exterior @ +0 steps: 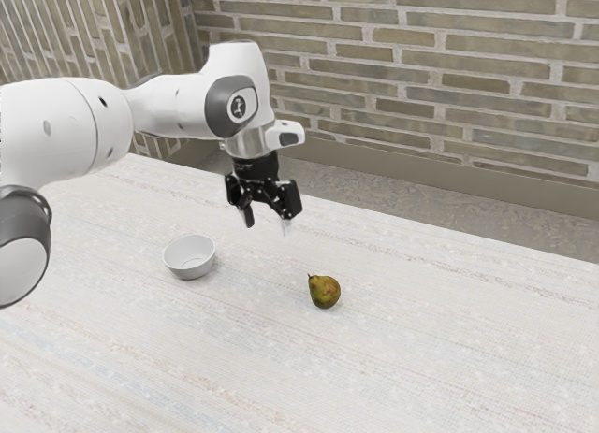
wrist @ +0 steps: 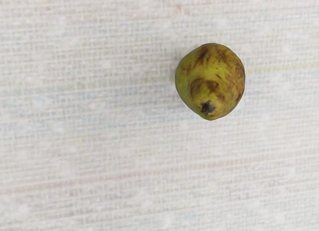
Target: Place the pear in the bowl.
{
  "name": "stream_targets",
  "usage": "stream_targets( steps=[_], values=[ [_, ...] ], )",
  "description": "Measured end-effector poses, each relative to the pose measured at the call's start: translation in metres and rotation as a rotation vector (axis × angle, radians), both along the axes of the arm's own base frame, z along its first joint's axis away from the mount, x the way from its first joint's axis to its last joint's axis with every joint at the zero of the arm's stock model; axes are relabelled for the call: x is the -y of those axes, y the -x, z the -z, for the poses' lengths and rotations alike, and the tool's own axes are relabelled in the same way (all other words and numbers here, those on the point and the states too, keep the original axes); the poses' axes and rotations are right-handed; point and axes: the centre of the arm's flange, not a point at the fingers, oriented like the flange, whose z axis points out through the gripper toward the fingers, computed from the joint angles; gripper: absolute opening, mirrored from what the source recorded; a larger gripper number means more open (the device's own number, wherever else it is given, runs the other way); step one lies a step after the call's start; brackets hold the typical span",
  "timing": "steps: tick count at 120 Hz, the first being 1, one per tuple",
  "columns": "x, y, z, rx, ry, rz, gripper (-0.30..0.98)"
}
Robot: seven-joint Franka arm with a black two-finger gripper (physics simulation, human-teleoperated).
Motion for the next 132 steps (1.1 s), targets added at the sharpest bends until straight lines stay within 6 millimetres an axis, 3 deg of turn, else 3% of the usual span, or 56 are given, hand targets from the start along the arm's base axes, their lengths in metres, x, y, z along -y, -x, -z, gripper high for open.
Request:
stream_targets(
  steps=[29,58,72,115,132],
  values=[
    [0.034,0.007,0.054,-0.044,0.079,0.016,0.67],
    [0.049,0.003,0.099,-0.045,0.08,0.07,0.66],
    [0.043,-0.007,0.122,-0.023,0.06,0.084,0.66],
    [0.057,-0.028,0.149,0.115,0.079,0.14,0.65],
    [0.053,-0.031,0.163,0.13,0.077,0.142,0.62]
  ],
)
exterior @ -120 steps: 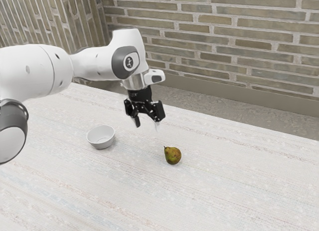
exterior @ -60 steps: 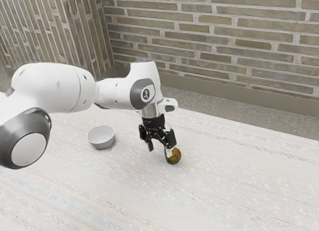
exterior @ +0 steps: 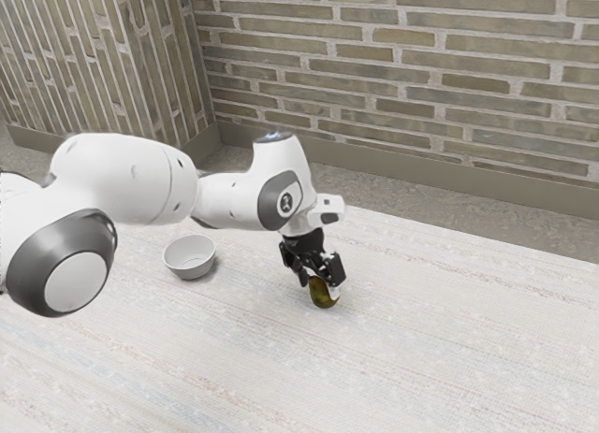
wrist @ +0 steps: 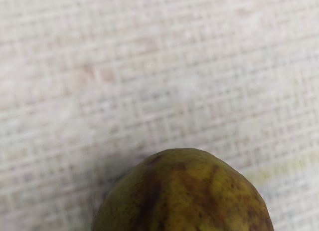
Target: Place the pear in the bowl.
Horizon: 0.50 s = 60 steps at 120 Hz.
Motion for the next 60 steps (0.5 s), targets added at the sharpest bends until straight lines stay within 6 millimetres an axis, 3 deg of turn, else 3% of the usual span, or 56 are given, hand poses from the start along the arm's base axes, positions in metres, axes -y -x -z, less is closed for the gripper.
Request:
stream_targets(
  steps=[21,60],
  values=[
    [0.0069,-0.0045,0.0051,0.033,0.008,0.016,0.54],
    [0.0023,-0.0046,0.0019,0.043,0.008,0.024,0.43]
  ],
)
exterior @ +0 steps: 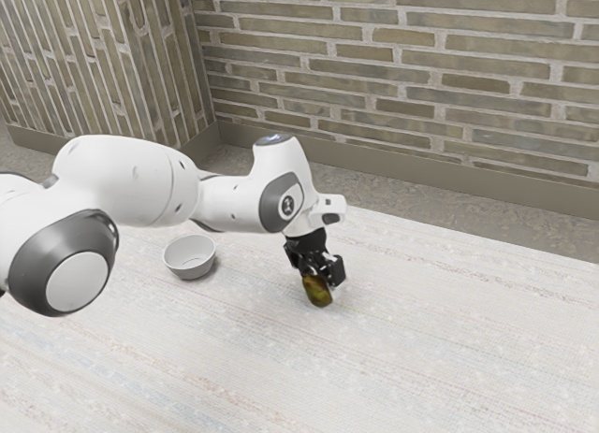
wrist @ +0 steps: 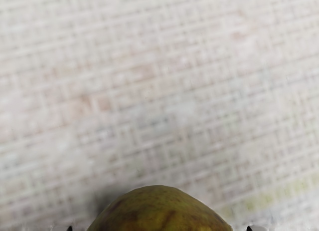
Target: Place the pear in the bowl.
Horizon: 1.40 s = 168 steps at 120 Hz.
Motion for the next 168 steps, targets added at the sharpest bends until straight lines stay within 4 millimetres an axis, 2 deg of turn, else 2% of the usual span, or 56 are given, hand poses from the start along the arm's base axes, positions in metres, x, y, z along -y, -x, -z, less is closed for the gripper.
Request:
stream_targets(
  steps=[86,98,108,120,129,144,168],
  values=[
    [-0.003,0.008,0.007,-0.092,-0.009,0.027,0.37],
    [-0.005,0.008,0.003,-0.089,-0.01,0.026,0.36],
    [-0.011,0.007,-0.012,-0.07,-0.013,0.017,0.36],
    [-0.025,0.004,-0.039,-0.032,-0.018,-0.003,0.34],
    [-0.044,0.0,-0.058,-0.005,-0.029,-0.028,0.34],
    [-0.08,-0.003,-0.068,0.011,-0.056,-0.08,0.34],
    [-0.13,0.01,-0.081,0.009,-0.09,-0.141,0.34]
  ],
)
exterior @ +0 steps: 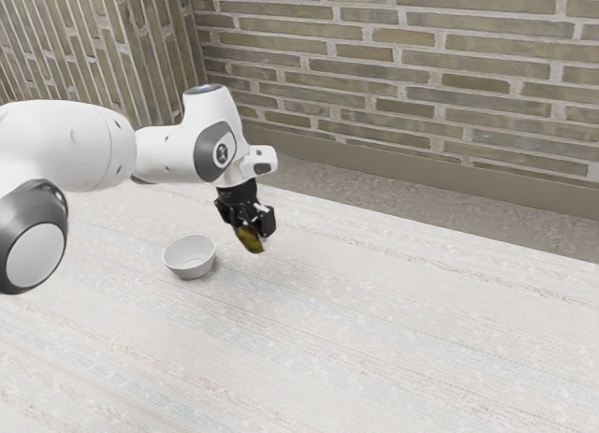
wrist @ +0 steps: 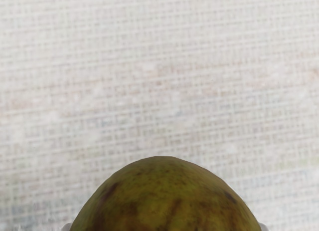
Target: Place the pear in the bowl.
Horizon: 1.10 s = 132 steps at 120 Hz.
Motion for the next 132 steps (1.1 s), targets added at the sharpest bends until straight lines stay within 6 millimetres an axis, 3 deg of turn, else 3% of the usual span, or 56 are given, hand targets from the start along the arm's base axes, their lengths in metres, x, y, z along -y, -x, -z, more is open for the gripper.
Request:
stream_targets(
  steps=[24,56,76,88,108,118,132],
  values=[
    [-0.06,0.023,-0.012,-0.013,-0.042,-0.075,0.34],
    [-0.129,0.039,-0.004,-0.041,-0.072,-0.169,0.35],
    [-0.142,0.04,0.021,-0.077,-0.085,-0.185,0.36],
    [-0.138,0.038,0.028,-0.082,-0.082,-0.178,0.36],
    [-0.139,0.038,0.03,-0.08,-0.074,-0.179,0.53],
    [-0.131,0.036,0.023,-0.068,-0.075,-0.161,0.58],
    [-0.107,0.033,-0.017,-0.013,-0.097,-0.094,0.62]
  ],
)
